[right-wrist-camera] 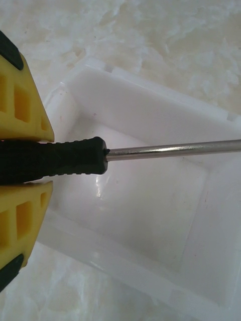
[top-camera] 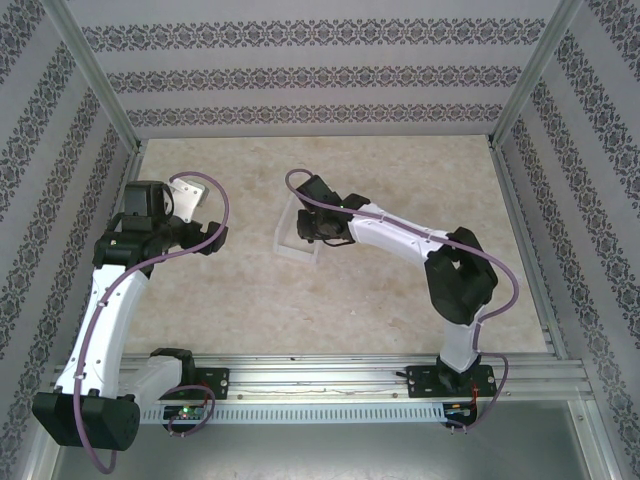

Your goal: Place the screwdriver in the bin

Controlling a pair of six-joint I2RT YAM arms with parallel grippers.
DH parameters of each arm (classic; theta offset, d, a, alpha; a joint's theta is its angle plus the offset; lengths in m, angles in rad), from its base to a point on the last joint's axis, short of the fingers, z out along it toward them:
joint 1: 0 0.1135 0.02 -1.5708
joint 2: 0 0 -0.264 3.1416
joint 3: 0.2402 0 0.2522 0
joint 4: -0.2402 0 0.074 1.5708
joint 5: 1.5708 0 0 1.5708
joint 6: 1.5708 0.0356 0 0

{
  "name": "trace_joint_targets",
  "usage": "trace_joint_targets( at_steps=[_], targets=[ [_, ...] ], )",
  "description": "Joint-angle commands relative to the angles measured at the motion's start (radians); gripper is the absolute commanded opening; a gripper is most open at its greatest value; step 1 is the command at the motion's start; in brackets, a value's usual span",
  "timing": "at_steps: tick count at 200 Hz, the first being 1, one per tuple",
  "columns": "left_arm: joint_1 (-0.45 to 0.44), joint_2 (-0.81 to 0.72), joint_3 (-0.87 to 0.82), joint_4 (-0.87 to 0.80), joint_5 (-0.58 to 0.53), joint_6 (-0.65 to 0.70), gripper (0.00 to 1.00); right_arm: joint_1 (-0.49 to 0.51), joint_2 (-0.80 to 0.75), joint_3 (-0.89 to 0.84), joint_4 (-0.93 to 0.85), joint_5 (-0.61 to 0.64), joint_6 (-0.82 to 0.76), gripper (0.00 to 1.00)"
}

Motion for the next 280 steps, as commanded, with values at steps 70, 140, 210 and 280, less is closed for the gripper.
trace_joint_targets(
  at_steps=[70,140,210,280],
  targets=[
    [-0.016,-0.009,0.019,-0.024,0.012,0.010,0.99,0.010,0.130,0.128,-0.018,0.031,0.038,0.25],
    [-0.016,-0.012,0.016,-0.030,0.000,0.029,0.99,0.008,0.215,0.198,-0.042,0.020,0.040,0.25],
    [-0.016,-0.015,0.003,-0.024,0.005,0.024,0.99,0.014,0.253,0.210,-0.040,0.011,0.056,0.25],
    [-0.015,-0.017,-0.007,-0.019,0.002,0.028,0.99,0.021,0.265,0.203,-0.037,0.004,0.075,0.26]
  ],
)
